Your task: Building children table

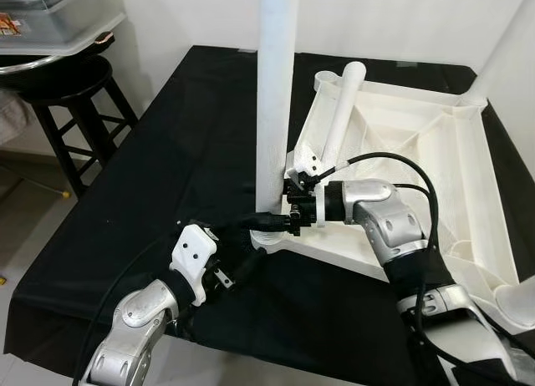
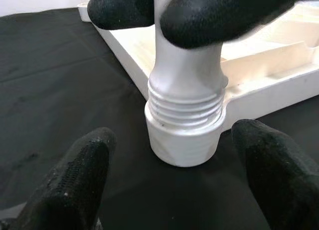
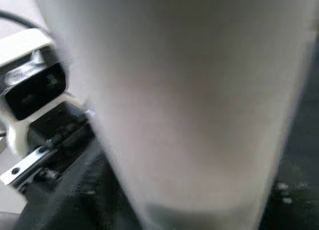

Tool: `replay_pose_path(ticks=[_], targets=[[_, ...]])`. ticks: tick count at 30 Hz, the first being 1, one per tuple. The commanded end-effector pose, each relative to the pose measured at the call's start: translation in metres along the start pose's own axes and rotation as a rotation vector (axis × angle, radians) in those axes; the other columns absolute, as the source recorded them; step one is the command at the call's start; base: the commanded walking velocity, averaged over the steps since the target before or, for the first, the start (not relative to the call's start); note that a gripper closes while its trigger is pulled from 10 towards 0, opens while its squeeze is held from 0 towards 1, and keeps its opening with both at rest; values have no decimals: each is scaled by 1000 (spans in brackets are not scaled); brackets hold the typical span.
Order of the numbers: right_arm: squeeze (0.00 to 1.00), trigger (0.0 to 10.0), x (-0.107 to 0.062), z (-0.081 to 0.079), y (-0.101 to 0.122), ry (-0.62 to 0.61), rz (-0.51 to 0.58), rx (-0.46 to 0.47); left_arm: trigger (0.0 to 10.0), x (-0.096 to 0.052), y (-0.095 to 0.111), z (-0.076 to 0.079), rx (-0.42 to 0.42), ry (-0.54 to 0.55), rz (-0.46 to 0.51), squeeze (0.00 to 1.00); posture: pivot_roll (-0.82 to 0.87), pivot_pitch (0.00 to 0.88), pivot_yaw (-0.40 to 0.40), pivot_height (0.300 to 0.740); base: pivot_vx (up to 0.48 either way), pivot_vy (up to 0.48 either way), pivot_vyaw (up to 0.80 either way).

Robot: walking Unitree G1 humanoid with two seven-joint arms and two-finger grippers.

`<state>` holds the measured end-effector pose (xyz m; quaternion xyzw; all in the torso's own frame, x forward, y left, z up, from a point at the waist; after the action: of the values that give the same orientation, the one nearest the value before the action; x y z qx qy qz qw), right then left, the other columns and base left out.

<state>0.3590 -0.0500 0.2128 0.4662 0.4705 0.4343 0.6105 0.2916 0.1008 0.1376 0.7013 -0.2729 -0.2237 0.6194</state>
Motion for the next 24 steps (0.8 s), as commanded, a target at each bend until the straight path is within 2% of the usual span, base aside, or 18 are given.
replay_pose_path(ticks=[1, 2, 7, 11, 12, 13, 14, 15, 16, 18, 19, 21, 22, 23, 24], targets=[[0, 1098, 6, 1, 2, 20, 4, -5, 10000, -2, -5, 3, -5, -7, -17, 0, 0, 167, -8, 740, 0, 0, 0], [0, 0, 5, 3, 1, 46, 5, 5, 10000, -2, -5, 4, -6, -8, -17, 0, 0, 169, -7, 740, 0, 0, 0], [0, 0, 0, 5, -1, 73, 6, 9, 10000, -2, -5, 4, -7, -10, -16, 0, -6, 173, -7, 740, 0, 0, 0], [0, 0, -8, 9, -5, 19, 4, -6, 10000, -2, -4, 4, -9, -11, -14, 0, -12, 176, -6, 740, 0, 0, 0], [0, 0, -14, 15, -9, -97, 5, -14, 10000, -3, -4, 3, -9, -11, -13, 0, -21, 184, -7, 740, 0, 0, 0], [0, 0, -14, 15, -9, -97, 5, -14, 10000, -3, -4, 3, -9, -11, -13, 0, -21, 184, -7, 740, 0, 0, 0], [0, 0, -18, 20, -14, -222, 7, -4, 10000, -3, -4, 3, -9, -10, -13, 0, -27, 188, -8, 740, 0, 0, 0], [0, 0, -18, 20, -14, -222, 7, -4, 10000, -3, -4, 3, -9, -10, -13, 0, -27, 188, -8, 740, 0, 0, 0], [0, 0, -20, 26, -26, -448, 13, 63, 10000, -4, -3, 2, -8, -8, -12, 0, -34, 194, -13, 740, 0, 0, 0], [0, 0, -20, 26, -26, -448, 13, 63, 10000, -4, -3, 2, -8, -8, -12, 0, -34, 194, -13, 740, 0, 0, 0], [0, 0, -20, 18, -54, -733, -20, 208, 10000, -5, -3, 0, -6, -6, -11, 0, -41, 205, -9, 740, 0, 0, 0], [0, 0, -20, 18, -54, -733, -20, 208, 10000, -5, -3, 0, -6, -6, -11, 0, -41, 205, -9, 740, 0, 0, 0], [0, 0, -14, -6, -75, -862, -79, 257, 10000, -5, -2, -2, -5, -5, -11, 0, -62, 211, 18, 740, 0, 0, 0], [0, 0, -14, -6, -75, -862, -79, 257, 10000, -5, -2, -2, -5, -5, -11, 0, -62, 211, 18, 740, 0, 0, 0], [0, 0, -13, -16, -77, -920, -110, 244, 10000, -4, -2, -3, 0, -4, -11, 0, -66, 202, 23, 740, 0, 0, 0]])
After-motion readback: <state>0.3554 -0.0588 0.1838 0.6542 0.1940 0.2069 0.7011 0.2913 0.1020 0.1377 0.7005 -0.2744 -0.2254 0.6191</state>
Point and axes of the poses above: a point about 5 cm out from each wrist's last joint towards the gripper, its own x axis pointing out of the wrist towards the gripper, its own y axis along the axis of the wrist's last joint, z = x × y, the point moved 4 cm from there along x, pointing out of the wrist towards the gripper, and after that the axes turned 1 degree about -x, right-handed, at the moved point
